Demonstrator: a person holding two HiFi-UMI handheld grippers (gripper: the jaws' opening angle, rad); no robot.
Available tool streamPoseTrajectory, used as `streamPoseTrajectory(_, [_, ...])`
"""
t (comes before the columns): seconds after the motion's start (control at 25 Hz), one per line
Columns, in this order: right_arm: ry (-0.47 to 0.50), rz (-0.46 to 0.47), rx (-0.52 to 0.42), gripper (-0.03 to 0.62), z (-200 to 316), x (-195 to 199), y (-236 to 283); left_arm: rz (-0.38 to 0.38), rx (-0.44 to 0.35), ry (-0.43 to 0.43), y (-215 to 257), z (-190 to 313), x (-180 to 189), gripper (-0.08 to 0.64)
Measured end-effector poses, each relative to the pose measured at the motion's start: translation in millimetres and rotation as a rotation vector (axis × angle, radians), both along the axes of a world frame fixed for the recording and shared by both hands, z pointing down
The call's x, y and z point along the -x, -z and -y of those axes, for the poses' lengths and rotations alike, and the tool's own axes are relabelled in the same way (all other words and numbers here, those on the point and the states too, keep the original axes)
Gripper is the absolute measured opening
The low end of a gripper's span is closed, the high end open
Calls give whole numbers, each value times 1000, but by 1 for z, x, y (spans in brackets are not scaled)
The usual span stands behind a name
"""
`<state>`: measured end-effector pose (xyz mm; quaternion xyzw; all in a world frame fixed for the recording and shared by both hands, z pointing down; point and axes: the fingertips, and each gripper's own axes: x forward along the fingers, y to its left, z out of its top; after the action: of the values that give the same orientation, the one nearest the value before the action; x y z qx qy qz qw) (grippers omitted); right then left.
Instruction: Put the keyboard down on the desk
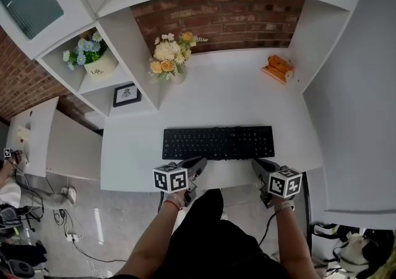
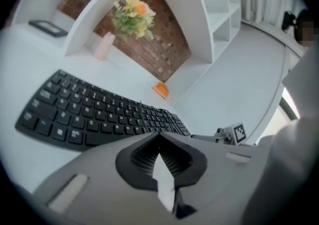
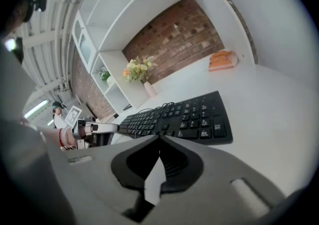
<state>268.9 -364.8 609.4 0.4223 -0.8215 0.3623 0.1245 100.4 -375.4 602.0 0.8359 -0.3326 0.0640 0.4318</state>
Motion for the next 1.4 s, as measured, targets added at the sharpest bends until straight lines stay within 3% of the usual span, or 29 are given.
streamPoseTrajectory(0.16, [33,-94,-135,0,-5,2,13,99,-146,55,13,4,18,-2])
streamPoseTrajectory(0.36, [31,-128,-281,-2,-5,0,42,139,-293,135,35,6,42,0])
streamPoseTrajectory(0.52, [18,-150,-376,-2,-6,-2,66,123,-394,204,60,9,56,0])
streamPoseTrajectory(0.88, [-4,-155,-500,-2,-17,-2,106,117,-507,242,93,2,60,0])
streamPoseTrajectory(1.4, [-26,-143,-618,-2,-24,-2,150,125,-609,298,129,-4,71,0])
